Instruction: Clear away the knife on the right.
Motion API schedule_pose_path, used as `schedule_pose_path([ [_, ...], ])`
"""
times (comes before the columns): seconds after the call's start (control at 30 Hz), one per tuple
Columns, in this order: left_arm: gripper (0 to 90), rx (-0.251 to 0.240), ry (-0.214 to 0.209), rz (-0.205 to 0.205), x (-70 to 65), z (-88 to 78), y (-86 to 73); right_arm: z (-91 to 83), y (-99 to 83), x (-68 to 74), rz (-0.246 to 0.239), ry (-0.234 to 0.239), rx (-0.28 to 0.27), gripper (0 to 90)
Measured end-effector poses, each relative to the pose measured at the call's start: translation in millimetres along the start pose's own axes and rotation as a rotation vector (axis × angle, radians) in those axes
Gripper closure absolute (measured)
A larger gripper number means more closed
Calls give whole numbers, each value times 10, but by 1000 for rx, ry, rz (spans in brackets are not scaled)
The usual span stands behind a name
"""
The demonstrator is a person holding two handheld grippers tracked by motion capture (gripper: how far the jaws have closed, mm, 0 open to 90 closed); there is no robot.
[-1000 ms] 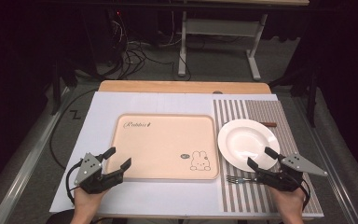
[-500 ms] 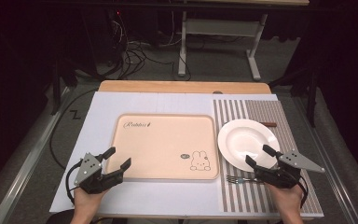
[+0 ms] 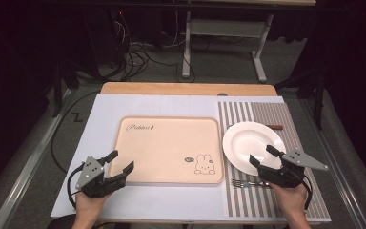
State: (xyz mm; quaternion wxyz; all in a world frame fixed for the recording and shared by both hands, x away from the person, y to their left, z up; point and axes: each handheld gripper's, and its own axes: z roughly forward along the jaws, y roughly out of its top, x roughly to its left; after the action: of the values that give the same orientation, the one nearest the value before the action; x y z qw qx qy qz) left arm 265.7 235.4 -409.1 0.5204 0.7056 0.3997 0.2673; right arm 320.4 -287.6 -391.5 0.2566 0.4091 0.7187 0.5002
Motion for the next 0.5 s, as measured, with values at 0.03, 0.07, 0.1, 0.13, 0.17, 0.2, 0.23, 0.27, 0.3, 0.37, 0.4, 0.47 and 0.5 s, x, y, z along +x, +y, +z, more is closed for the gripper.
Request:
schedule_pose_path([
  [0.03,311,0,0,0,0,0,0,8,7,-5,1,1,-1,251],
  [0.07,311,0,0,0,0,1,0,12,11,-7,3,0,-1,253],
  [0.1,311,0,0,0,0,1,0,17,17,-11,3,-2,0,256],
  [0.13,311,0,0,0,0,1,0,17,17,-11,3,-2,0,256],
  [0.17,311,0,0,0,0,1,0,29,25,-22,2,-6,-2,262],
  [0.2,311,0,0,0,0,1,0,32,28,-26,4,-7,-2,263],
  [0.23,311,0,0,1,1,0,0,38,33,-35,7,-8,0,265],
  [0.27,311,0,0,1,1,0,0,42,36,-40,9,-10,1,265],
  [0.3,310,0,0,0,2,1,0,47,42,-50,12,-12,1,266],
  [0.37,310,0,0,0,1,2,0,53,52,-65,14,-13,-1,269],
  [0.4,310,0,0,0,1,2,0,55,56,-68,16,-14,-2,270],
  [0.47,310,1,1,0,0,3,0,58,64,-74,17,-15,-1,271],
  [0.5,310,0,2,0,0,3,0,60,68,-78,16,-16,-1,271],
])
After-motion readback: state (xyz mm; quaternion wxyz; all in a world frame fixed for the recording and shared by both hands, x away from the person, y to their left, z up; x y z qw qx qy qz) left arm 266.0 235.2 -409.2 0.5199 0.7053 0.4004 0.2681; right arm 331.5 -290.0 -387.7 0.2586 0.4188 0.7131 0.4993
